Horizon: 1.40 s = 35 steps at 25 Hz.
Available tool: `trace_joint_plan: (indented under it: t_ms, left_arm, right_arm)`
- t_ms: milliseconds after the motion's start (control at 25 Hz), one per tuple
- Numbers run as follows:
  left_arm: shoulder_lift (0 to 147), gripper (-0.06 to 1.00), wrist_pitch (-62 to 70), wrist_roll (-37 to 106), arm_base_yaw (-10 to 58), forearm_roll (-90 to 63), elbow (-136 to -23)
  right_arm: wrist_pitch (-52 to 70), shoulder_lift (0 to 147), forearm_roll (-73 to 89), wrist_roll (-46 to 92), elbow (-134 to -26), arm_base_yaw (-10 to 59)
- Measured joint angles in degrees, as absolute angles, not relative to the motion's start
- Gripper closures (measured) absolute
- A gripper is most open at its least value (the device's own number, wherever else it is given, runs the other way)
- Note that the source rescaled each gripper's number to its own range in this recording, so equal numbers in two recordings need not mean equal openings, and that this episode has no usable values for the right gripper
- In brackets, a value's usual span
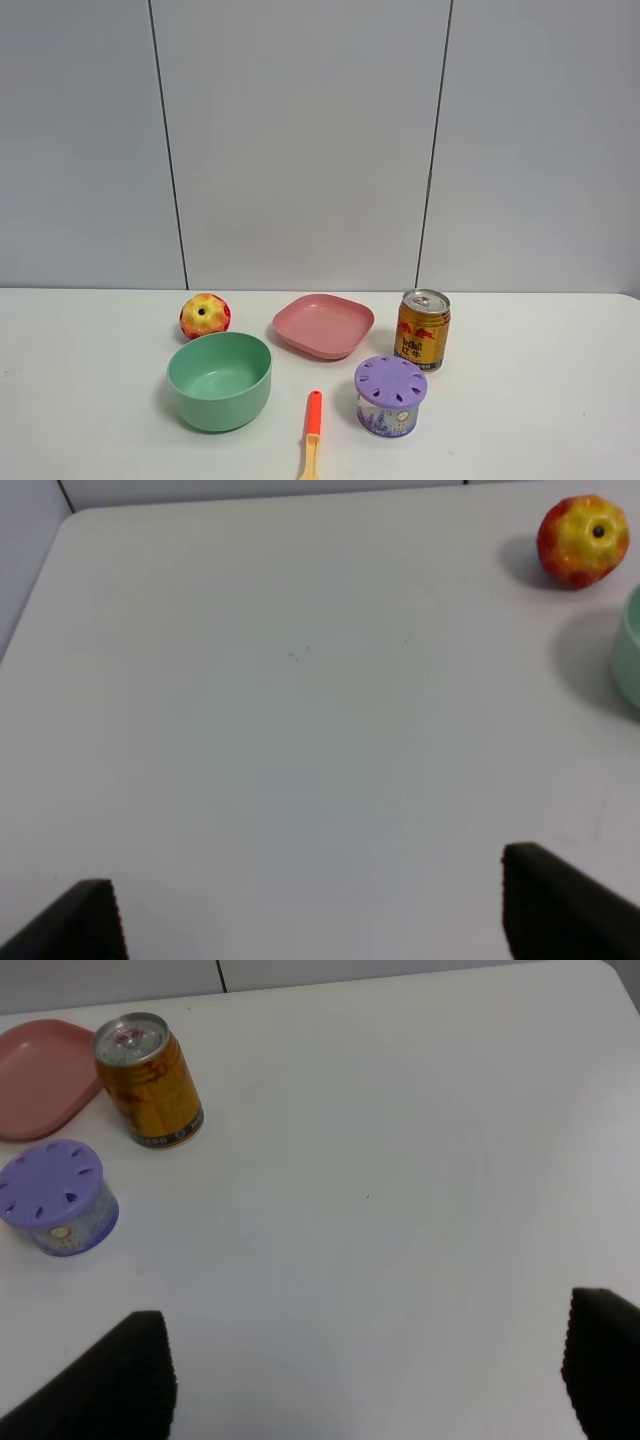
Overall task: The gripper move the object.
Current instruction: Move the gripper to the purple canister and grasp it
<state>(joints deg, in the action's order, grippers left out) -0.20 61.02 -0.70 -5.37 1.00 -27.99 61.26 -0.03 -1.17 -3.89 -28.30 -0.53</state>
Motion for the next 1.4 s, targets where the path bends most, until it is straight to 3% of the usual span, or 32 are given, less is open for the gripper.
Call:
trace_joint_plan:
  t_ms: [40,1400]
  left_arm:
    - [-0.2,0.75,61.02,-0.7,-5.37,1.0,-27.99]
    - [-0.2,0.75,61.02,2.97,-5.37,-1.26,-27.99]
  right_arm:
    - [61.26,-0.03,-1.17,-3.89,-28.3,-0.53]
    - [61.26,-0.03,-1.17,-3.89,-28.3,-0.53]
